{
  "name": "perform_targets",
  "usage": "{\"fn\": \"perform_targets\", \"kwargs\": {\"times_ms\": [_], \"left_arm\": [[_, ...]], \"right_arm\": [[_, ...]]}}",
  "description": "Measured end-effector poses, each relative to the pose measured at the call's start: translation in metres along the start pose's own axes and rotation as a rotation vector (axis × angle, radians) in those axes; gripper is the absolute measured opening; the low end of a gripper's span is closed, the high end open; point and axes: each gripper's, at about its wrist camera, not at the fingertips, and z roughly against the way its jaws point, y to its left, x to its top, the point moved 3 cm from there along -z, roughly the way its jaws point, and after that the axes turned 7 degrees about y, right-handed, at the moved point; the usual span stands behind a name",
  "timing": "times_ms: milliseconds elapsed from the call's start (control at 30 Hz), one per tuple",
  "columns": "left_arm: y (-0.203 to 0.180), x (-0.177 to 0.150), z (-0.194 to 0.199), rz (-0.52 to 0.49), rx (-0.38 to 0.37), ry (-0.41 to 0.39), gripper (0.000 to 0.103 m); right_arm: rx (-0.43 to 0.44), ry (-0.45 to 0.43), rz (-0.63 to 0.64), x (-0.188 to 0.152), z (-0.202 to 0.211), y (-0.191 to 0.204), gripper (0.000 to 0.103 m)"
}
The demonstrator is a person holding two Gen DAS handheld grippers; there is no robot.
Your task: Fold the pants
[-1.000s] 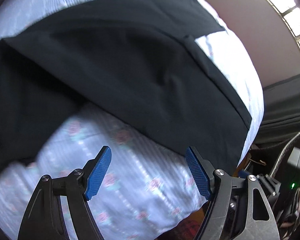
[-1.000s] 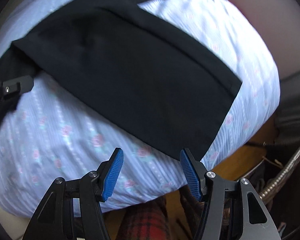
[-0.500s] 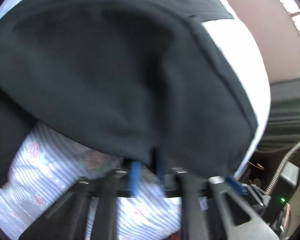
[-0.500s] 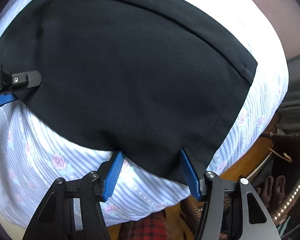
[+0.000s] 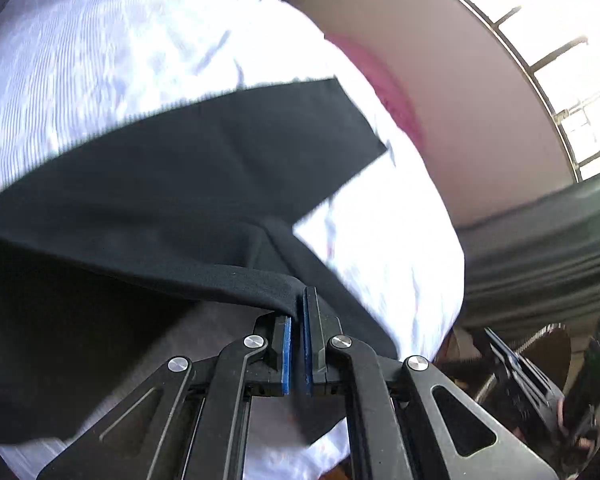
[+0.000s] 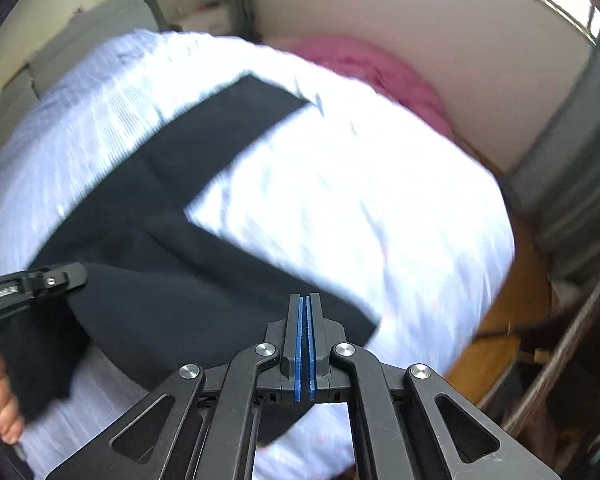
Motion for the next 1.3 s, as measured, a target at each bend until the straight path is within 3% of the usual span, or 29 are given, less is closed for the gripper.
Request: {"fn": "perform_targets", "kwargs": {"times_ms": [67, 133, 233, 333, 533, 700, 767, 800, 900, 967, 1000, 1033, 1167, 1300], "left_arm": [[-0.004, 0.017, 0.002, -0.012, 0.017, -0.006, 0.006], [-0.009, 0.027, 0.0, -0.013, 0.021, -0.001, 0.006], [-0.016, 0.032, -0.001, -0.044, 0.044, 0.001, 0.006], [-0.021, 0.027, -0.007, -0.066, 0.057, 0.018, 0.006], [-0.024, 0.027, -0.009, -0.089, 0.055, 0.043, 0.006], [-0.025, 0.021, -0.001, -0.129, 0.06, 0.055, 0.006], [-0.025, 0.02, 0.001, -0.141, 0.058, 0.054, 0.006], [-0.025, 0.018, 0.004, -0.144, 0.054, 0.053, 0.006], [-0.025, 0.015, 0.01, -0.151, 0.04, 0.052, 0.006], [-0.024, 0.011, 0.012, -0.158, 0.025, 0.069, 0.006], [-0.023, 0.01, 0.012, -0.156, 0.017, 0.072, 0.006], [-0.022, 0.009, 0.013, -0.156, 0.012, 0.071, 0.006], [-0.017, 0.013, 0.011, -0.124, -0.032, 0.081, 0.006], [-0.018, 0.028, 0.001, -0.1, -0.041, 0.087, 0.007]], "right_arm": [[-0.008, -0.012, 0.027, 0.01, 0.01, 0.007, 0.019], [0.014, -0.001, 0.045, 0.012, 0.015, 0.018, 0.065], [0.066, 0.014, 0.019, -0.003, 0.012, 0.027, 0.068], [0.082, 0.109, -0.033, -0.03, -0.016, 0.032, 0.068], [0.241, 0.252, -0.05, -0.072, -0.06, 0.073, 0.068], [0.179, 0.225, -0.019, -0.098, -0.082, 0.127, 0.068], [0.132, 0.203, -0.005, -0.099, -0.092, 0.141, 0.068], [0.06, 0.192, -0.007, -0.099, -0.097, 0.145, 0.068], [-0.047, 0.153, -0.057, -0.098, -0.108, 0.142, 0.064], [-0.083, 0.144, -0.049, -0.097, -0.108, 0.137, 0.035], [-0.089, 0.141, -0.051, -0.096, -0.104, 0.131, 0.015], [-0.1, 0.128, -0.061, -0.095, -0.097, 0.125, 0.008], [-0.197, 0.0, -0.118, -0.074, -0.053, 0.087, 0.004], [-0.277, -0.15, -0.086, -0.015, -0.026, 0.065, 0.004]]}}
